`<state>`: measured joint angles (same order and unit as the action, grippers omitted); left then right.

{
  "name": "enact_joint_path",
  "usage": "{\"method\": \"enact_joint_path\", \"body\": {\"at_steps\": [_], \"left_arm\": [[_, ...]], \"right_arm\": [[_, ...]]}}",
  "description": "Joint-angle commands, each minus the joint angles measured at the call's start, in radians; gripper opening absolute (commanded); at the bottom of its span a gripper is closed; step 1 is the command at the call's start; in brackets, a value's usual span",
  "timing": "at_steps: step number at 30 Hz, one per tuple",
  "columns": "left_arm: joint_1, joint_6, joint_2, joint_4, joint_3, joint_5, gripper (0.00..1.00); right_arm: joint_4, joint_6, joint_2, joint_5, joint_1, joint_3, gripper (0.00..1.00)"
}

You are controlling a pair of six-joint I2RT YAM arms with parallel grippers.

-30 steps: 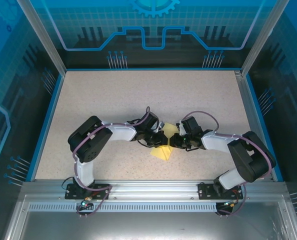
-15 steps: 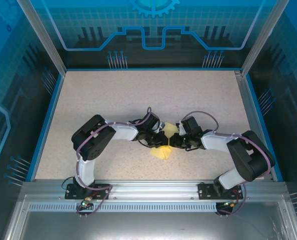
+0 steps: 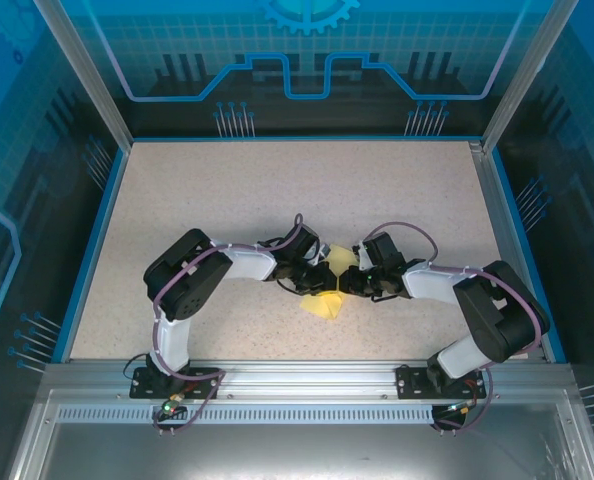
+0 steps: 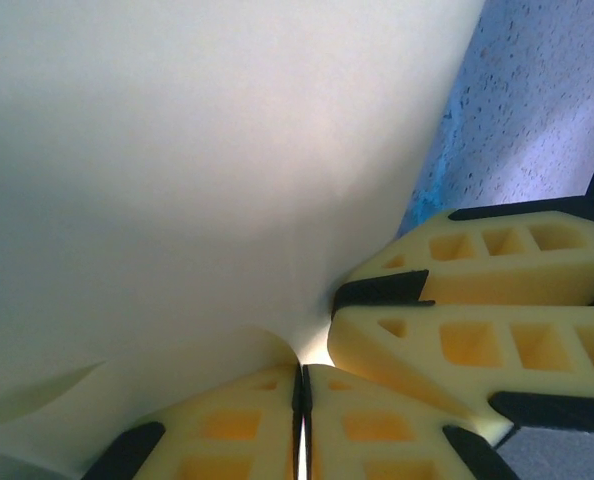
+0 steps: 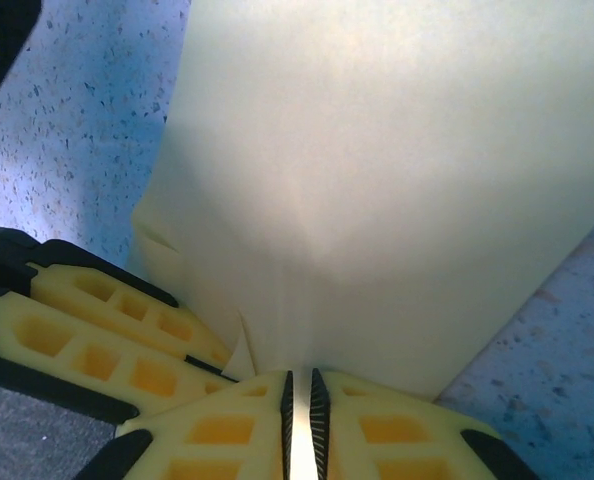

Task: Fold a paper plane with a square sheet of paper (pick it up from the middle)

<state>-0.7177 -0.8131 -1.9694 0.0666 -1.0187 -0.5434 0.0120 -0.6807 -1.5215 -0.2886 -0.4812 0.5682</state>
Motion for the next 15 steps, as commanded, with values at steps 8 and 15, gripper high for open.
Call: {"method": "enact_joint_path", "body": {"at_steps": [8,15], "left_arm": [[-0.013,-0.001,-0.062,0.042,0.008,-0.01,0.17],[-0.013,-0.018,-0.052,0.076,0.015,-0.012,0.31]], "right_arm": [[-0.073,0.023,0.126,0.022,0.013,-0.02,0.23],[-0.034,0.017,0.194,-0.003,0.018,-0.081,0.24]]}}
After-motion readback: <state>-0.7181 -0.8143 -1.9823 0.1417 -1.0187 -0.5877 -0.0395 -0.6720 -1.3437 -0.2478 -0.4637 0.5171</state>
